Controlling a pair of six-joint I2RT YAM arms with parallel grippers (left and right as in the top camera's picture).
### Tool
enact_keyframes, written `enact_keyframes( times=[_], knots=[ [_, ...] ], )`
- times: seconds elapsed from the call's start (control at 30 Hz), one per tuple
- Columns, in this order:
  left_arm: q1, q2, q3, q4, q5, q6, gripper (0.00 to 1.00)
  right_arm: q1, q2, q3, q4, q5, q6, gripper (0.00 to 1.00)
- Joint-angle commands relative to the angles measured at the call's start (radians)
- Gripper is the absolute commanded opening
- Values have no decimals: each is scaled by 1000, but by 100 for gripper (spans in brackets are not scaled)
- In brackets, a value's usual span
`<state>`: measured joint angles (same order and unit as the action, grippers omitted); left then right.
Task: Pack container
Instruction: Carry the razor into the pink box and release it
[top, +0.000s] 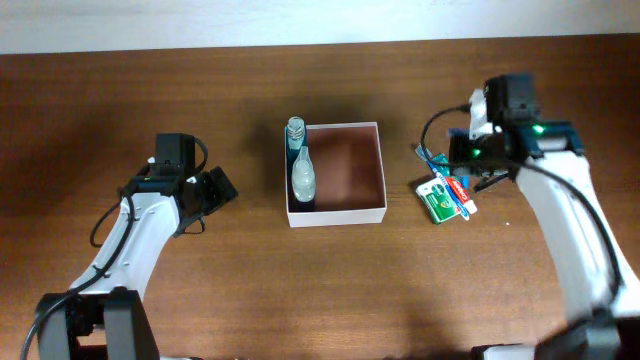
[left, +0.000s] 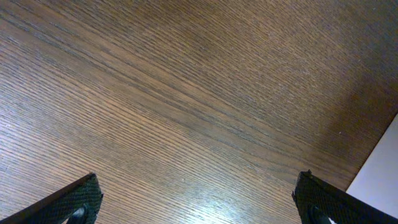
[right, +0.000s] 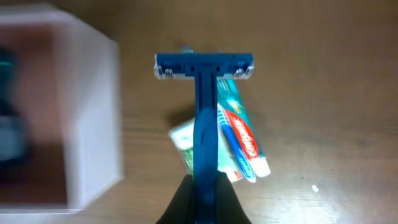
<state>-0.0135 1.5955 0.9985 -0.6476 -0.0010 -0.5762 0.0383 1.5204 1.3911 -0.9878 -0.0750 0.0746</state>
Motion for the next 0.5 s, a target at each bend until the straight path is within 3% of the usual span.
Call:
enact_keyframes(
  times=[0.0,0.27,0.47],
  knots=[
    [2,3,-3,-1,-6,5,99,95,-79,19,4,-104,20,4],
    [2,3,-3,-1,-6,5,100,370,16,10,135,-97,148,4],
    [2,3,-3,-1,-6,5,100,441,155,10,241,-67,151,4]
  ],
)
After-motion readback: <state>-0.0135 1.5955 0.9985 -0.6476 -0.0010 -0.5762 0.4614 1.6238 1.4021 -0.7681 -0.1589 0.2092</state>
